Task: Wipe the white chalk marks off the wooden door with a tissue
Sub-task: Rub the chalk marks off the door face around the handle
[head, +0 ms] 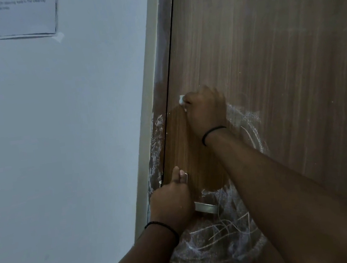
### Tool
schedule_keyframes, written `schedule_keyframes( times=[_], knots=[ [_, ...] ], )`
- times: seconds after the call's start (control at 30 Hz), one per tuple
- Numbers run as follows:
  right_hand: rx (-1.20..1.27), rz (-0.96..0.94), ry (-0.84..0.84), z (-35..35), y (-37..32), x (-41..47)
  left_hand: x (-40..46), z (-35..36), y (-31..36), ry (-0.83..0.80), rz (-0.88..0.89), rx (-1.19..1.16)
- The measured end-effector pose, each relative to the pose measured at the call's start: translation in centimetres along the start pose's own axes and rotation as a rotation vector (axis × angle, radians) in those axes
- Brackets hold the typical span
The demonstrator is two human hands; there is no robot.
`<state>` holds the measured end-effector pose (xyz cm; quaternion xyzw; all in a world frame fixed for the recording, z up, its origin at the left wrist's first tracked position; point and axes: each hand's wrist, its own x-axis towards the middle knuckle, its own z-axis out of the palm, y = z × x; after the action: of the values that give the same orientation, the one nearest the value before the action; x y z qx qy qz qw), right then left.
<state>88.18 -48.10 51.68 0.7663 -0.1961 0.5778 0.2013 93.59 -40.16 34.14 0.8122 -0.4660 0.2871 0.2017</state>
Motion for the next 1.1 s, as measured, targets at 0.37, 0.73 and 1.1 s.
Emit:
schedule_keyframes(
  times=[0.37, 0.73, 1.1],
  knots=[
    [-0.022, 0.017, 0.074, -1.2, 2.5, 0.8, -0.1, -0.8, 0.2, -0.032, -0.002, 0.019],
    [0.051, -0.229, 0.014, 0.3, 1.8, -0.2, -0.1, -0.6, 0.3, -0.048, 0.0, 0.01],
    [-0.068, -0.597, -0.06, 1.5, 1.6, -2.9, 0.1, 0.4, 0.0, -0.03, 0.001, -0.004]
  ],
)
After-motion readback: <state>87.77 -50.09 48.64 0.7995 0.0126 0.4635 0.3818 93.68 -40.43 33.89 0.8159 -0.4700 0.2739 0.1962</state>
